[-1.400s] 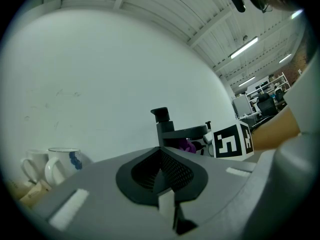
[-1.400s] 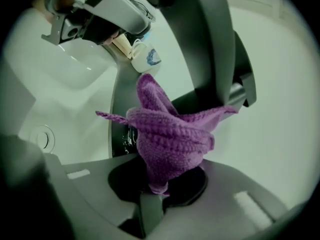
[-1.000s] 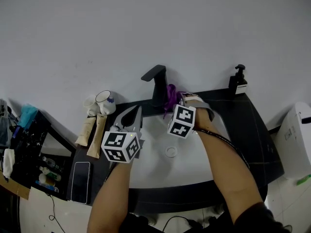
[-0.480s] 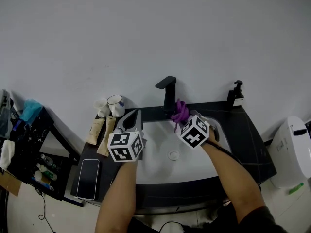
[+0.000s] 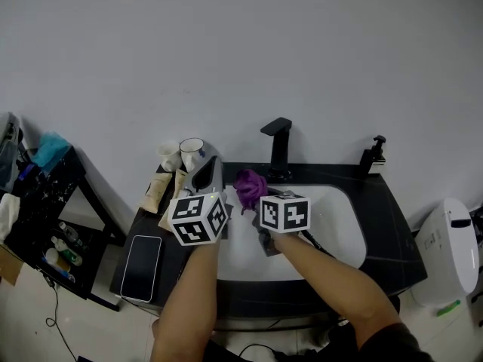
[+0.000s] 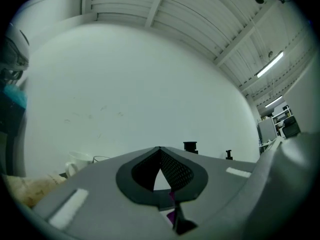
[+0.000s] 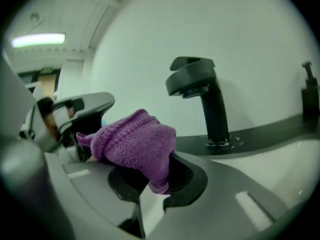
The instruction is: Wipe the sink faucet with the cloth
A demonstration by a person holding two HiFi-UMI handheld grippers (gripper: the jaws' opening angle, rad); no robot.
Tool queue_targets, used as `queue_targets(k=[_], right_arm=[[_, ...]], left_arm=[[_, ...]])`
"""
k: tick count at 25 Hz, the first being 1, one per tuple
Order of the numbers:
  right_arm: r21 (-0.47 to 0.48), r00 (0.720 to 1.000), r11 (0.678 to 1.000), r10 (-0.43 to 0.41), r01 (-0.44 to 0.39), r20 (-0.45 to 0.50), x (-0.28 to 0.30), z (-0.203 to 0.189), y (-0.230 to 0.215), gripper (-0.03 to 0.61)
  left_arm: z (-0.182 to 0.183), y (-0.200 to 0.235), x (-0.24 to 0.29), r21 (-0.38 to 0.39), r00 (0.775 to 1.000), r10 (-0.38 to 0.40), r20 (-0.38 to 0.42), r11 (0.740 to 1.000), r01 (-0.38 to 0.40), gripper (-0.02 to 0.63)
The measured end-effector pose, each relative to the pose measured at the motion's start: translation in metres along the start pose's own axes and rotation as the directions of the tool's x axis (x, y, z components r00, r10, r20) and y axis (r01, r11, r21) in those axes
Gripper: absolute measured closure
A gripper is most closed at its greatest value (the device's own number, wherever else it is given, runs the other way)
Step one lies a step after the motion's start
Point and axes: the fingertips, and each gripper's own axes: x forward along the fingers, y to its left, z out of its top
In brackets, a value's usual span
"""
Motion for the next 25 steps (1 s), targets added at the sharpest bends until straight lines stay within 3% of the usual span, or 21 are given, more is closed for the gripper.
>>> queue_targets(k=[2,4,9,11,16,20,25], right_arm=[[0.178,0.993,0.983,-0.052,0.032,0.108,0.013,0.013,-0.003,0.523],[0.326,0.969,0.944,-0.127,0.052,0.214,0.022,0.026,-0.012,0.523],[0.602,0.890,0.799,-0.271,-0.004,0.366,0.041,0.050,-0.033,0.523],[0.628,0.864,0.777,-0.293,-0.034,0.410,0.047,0.063,-0.035,0.523],[0.623,0.794,0.779,-0.334,-0.071,0.508,0.044,0.096,-0.031,0.523],[0.654,0.785,0.753,-0.365,-0.067,0.500,0.045,0.092,-0.034,0.523],[0.692,0.799,0.721,-0.398,-0.031,0.451,0.045,0.070,-0.046,0.523]], left_arm=[[0.007,0.006,-0.003,-0.020,1.000,0.015,0.025,1.000,-0.014,0.597],[0.011,0.012,-0.005,-0.043,0.999,0.032,0.041,0.999,-0.030,0.597],[0.014,0.021,-0.012,-0.086,0.998,0.051,0.047,0.995,-0.047,0.597],[0.014,0.023,-0.013,-0.097,0.997,0.058,0.050,0.994,-0.052,0.597],[0.018,0.027,-0.014,-0.119,0.995,0.068,0.067,0.991,-0.060,0.597],[0.016,0.030,-0.014,-0.130,0.995,0.071,0.063,0.990,-0.063,0.597],[0.014,0.030,-0.013,-0.133,0.996,0.070,0.057,0.989,-0.062,0.597]])
